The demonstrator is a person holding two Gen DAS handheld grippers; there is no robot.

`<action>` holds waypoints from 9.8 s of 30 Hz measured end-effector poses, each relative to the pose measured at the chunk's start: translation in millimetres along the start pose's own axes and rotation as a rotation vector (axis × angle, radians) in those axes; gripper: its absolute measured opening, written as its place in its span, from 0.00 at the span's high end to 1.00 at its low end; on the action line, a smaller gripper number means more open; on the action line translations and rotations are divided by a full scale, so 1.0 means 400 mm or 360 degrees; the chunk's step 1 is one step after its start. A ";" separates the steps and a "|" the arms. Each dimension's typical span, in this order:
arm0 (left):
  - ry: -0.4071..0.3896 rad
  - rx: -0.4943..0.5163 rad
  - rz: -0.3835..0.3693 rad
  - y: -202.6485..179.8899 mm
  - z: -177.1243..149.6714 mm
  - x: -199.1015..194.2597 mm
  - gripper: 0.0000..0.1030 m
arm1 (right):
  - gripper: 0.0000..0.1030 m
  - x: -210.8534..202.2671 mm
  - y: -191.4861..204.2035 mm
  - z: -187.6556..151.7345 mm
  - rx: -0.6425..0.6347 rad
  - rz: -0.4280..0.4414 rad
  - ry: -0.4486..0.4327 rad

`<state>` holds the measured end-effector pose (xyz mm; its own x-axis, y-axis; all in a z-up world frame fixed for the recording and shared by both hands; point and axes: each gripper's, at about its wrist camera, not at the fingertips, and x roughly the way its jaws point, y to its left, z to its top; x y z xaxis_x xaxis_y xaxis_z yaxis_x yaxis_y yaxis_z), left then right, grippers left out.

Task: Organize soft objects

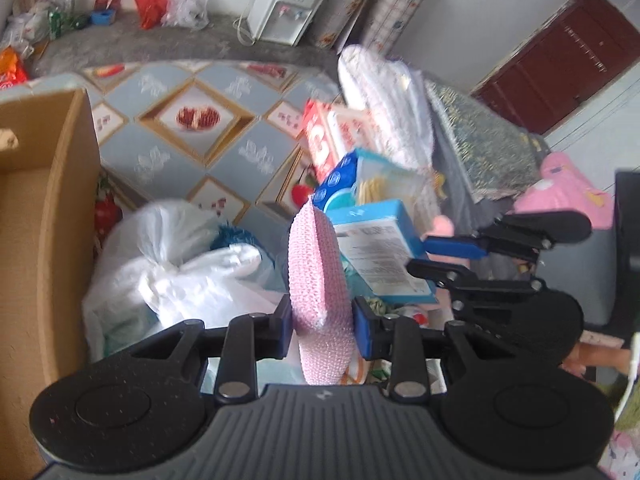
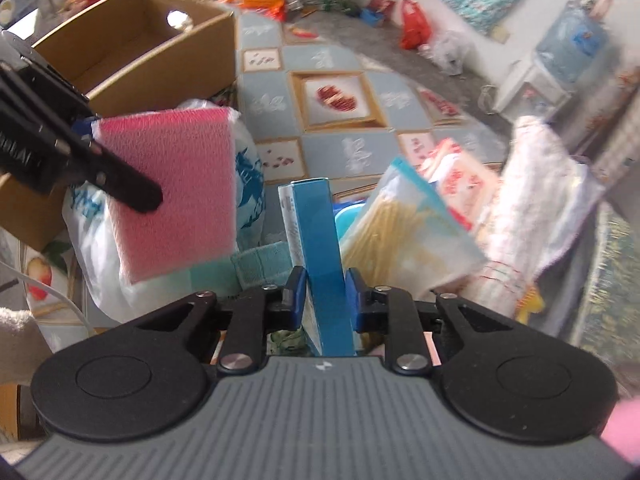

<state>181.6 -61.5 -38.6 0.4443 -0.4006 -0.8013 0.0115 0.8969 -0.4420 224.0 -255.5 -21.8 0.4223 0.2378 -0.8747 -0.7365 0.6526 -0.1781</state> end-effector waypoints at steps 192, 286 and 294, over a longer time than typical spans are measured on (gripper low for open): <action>0.0252 -0.0349 0.0597 0.690 0.267 -0.068 0.28 | 0.68 0.233 0.432 0.452 0.1206 0.0794 -0.0291; 0.0253 -0.0693 0.0726 0.795 0.264 -0.016 0.31 | 0.56 0.229 0.397 0.342 0.1350 0.0695 -0.0238; 0.0200 -0.0646 0.0673 0.788 0.257 -0.003 0.30 | 0.56 0.220 0.390 0.330 0.1364 0.0712 -0.0271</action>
<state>276.7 240.9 -135.4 0.2258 -0.0657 -0.9720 -0.4975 0.8500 -0.1731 216.1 -37.5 -67.2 0.3178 0.6470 -0.6932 -0.2424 0.7622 0.6003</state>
